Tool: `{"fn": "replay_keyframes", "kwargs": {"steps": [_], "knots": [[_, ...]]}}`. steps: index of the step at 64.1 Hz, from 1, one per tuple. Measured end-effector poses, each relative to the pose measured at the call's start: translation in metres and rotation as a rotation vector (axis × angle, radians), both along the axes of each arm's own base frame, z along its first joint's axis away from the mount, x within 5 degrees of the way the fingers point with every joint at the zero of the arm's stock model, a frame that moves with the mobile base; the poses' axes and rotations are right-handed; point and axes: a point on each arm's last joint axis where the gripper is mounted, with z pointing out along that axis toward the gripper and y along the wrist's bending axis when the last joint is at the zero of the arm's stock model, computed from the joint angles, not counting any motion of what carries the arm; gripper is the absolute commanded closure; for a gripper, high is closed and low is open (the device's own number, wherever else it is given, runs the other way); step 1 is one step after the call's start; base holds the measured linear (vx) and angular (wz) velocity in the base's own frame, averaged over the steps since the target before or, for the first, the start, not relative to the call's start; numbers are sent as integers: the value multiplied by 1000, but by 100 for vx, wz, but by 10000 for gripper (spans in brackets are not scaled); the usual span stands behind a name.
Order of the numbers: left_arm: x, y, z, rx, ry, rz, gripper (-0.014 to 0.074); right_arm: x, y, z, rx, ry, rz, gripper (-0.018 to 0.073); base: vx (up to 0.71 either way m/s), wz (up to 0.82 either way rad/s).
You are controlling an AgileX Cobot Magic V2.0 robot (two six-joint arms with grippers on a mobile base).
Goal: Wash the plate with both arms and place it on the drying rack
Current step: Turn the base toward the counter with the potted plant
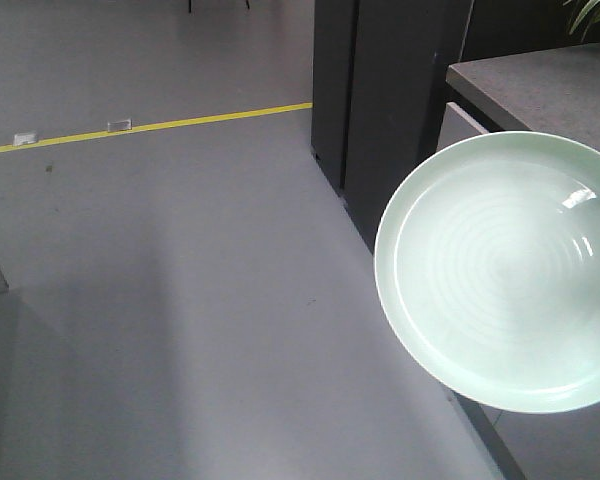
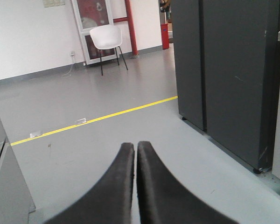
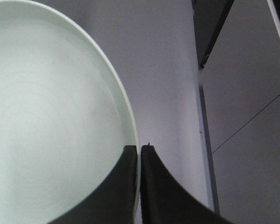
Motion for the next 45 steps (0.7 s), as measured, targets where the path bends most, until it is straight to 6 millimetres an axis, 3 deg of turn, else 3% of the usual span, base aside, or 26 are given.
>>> {"fn": "replay_keyframes", "kwargs": {"steps": [45], "knots": [[0,0,0,0,0,0,594,0,0,0,0,-1,0,567,6,-20]]}}
